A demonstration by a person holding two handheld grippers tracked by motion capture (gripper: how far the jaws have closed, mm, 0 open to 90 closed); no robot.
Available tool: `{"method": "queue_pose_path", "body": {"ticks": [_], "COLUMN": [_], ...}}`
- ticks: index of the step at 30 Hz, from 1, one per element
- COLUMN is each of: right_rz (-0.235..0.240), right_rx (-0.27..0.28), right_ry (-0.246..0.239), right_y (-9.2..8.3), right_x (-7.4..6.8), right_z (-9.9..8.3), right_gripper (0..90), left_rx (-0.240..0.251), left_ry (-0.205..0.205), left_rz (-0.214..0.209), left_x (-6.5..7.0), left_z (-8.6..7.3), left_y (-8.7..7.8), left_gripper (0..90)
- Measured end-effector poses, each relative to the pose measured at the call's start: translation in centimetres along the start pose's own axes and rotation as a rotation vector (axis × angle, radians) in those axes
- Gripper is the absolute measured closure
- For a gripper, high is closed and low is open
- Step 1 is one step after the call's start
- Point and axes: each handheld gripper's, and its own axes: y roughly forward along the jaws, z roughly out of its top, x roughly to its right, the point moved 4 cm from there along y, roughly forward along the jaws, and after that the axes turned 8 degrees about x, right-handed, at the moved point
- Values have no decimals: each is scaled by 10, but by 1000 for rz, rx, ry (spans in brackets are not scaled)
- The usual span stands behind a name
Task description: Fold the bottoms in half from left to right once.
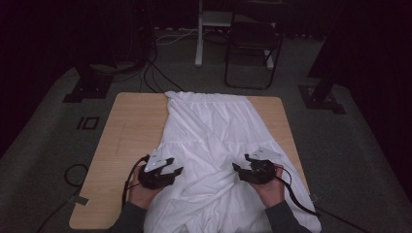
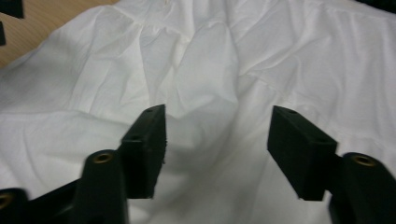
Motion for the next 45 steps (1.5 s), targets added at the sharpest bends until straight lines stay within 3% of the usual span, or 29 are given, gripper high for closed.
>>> {"method": "queue_pose_path", "body": {"ticks": [6,9,11,14,16,18,19,22,24,27,29,30,32,33,34,36,37,39,40,41,42,43,45], "right_rz": [14,36,69,124,103,96,90,83,76,72,91,98,133,144,131,118,118,88,47,-75,-164,-254,-338], "right_rx": [-54,-131,-184,-228,-214,-169,-146,-89,-70,-48,-48,-47,-44,-44,-48,-43,-36,11,66,147,179,204,151], "right_ry": [26,31,34,-2,-28,-47,-49,-42,-38,-38,-30,-35,-41,-51,-71,-92,-93,-101,-103,-127,-155,-188,-187], "right_y": [27,37,41,40,36,28,24,13,7,1,0,0,3,6,8,8,6,-5,-15,-32,-42,-54,-60], "right_x": [-5,-9,-12,-16,-17,-17,-16,-13,-11,-9,-9,-10,-17,-22,-25,-27,-26,-18,-12,-1,5,16,39], "right_z": [-1,-11,-20,-28,-28,-24,-21,-14,-10,-7,-6,-6,-6,-6,-5,-1,1,10,16,25,30,34,29], "right_gripper": [278,308,409,803,863,868,868,867,867,868,868,868,869,869,869,869,869,870,873,872,873,870,869], "left_rx": [-79,-108,-146,-179,-199,-202,-206,-200,-180,-151,-154,-169,-170,-168,-144,-87,-45,43,66,68,67,51,-13], "left_ry": [-96,-127,-140,-144,-141,-138,-133,-109,-111,-96,-70,-64,-95,-79,-73,-73,-72,-84,-61,-43,-30,-15,27], "left_rz": [101,98,98,91,89,70,52,0,18,94,182,255,335,354,337,266,210,73,49,30,-7,-11,11], "left_x": [-32,-37,-37,-35,-33,-29,-27,-20,-19,-26,-32,-37,-42,-41,-37,-23,-14,7,17,23,33,39,50], "left_z": [-39,-55,-65,-73,-76,-77,-76,-71,-64,-51,-45,-41,-32,-25,-16,2,14,34,42,45,46,45,34], "left_y": [-22,-23,-20,-15,-12,-7,-6,-4,-7,-23,-33,-39,-44,-43,-42,-42,-43,-44,-42,-39,-32,-25,-5], "left_gripper": [435,398,378,375,375,439,491,790,864,875,877,878,879,879,879,879,878,875,867,805,726,631,546]}}
